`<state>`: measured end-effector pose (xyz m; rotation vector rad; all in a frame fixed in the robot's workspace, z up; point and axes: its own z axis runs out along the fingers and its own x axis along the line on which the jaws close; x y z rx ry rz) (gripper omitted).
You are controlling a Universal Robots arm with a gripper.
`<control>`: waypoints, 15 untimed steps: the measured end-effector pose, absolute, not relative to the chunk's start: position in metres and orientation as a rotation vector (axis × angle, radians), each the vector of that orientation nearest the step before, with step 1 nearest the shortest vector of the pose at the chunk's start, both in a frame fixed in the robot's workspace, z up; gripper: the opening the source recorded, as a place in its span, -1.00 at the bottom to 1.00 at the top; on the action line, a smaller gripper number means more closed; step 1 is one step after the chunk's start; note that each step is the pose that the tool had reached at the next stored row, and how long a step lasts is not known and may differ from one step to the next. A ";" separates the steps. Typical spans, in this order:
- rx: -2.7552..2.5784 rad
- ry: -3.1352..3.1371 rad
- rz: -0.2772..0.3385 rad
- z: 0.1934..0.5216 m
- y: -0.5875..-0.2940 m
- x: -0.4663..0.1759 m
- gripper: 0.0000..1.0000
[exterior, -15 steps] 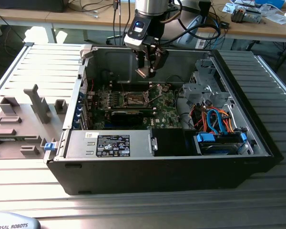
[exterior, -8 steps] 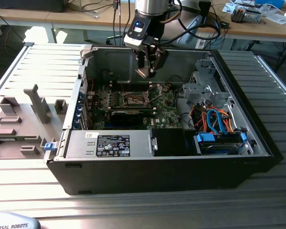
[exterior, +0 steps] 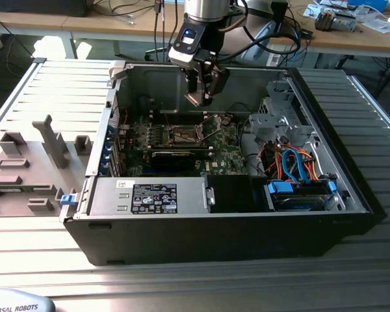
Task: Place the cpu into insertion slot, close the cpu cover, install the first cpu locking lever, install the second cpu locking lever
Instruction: 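Place the cpu into insertion slot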
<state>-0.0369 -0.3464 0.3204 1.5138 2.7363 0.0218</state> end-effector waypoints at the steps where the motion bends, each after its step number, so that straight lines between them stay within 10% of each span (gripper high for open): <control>1: 1.516 2.735 0.022 0.320 -0.346 -0.037 0.08; 15: 1.534 2.725 0.022 0.320 -0.346 -0.037 0.08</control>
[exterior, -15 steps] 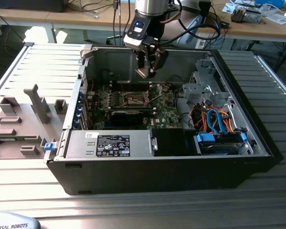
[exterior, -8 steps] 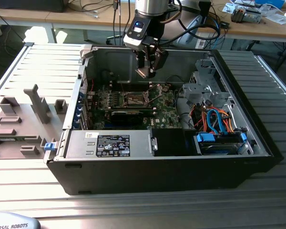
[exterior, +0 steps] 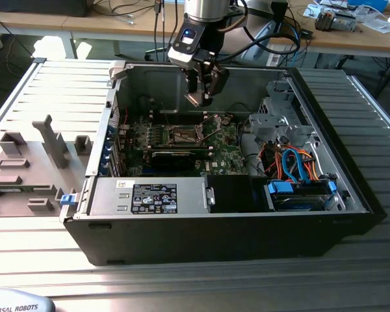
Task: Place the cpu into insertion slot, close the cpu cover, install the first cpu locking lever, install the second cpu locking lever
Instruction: 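Place the cpu into insertion slot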
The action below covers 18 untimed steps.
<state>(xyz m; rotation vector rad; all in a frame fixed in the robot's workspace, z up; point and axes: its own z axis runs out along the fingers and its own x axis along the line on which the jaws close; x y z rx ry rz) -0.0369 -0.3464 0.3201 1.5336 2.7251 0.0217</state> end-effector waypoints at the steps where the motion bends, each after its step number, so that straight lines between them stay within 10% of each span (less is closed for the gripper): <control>1: 1.535 2.725 0.022 0.320 -0.346 -0.037 0.08; 18: 1.555 2.713 0.021 0.320 -0.346 -0.037 0.08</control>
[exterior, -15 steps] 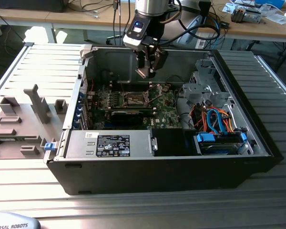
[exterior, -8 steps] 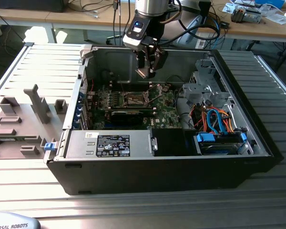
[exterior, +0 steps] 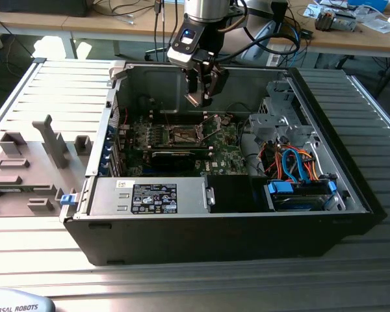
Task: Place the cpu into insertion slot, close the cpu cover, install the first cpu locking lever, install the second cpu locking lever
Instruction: 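Place the cpu into insertion slot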
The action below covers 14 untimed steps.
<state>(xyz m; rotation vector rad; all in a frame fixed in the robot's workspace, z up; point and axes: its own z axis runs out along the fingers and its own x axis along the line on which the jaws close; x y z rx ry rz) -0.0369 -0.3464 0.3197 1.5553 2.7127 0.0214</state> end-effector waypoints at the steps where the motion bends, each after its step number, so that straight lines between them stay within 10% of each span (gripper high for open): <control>1: 1.557 2.712 0.021 0.320 -0.346 -0.037 0.08; 14: 1.573 2.702 0.021 0.319 -0.346 -0.037 0.08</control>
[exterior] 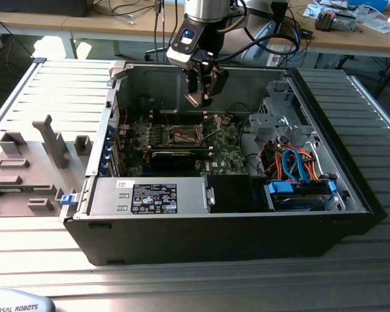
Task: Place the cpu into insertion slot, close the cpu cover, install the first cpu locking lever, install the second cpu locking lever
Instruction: 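Place the cpu into insertion slot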
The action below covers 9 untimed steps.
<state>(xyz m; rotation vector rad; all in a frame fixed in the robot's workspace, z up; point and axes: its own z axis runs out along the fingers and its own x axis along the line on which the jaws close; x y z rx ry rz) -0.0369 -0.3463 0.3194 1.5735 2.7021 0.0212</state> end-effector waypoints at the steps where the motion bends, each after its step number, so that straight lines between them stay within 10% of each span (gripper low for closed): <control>1: 1.574 2.701 0.021 0.319 -0.346 -0.037 0.08; 9: 1.582 2.697 0.021 0.319 -0.346 -0.037 0.08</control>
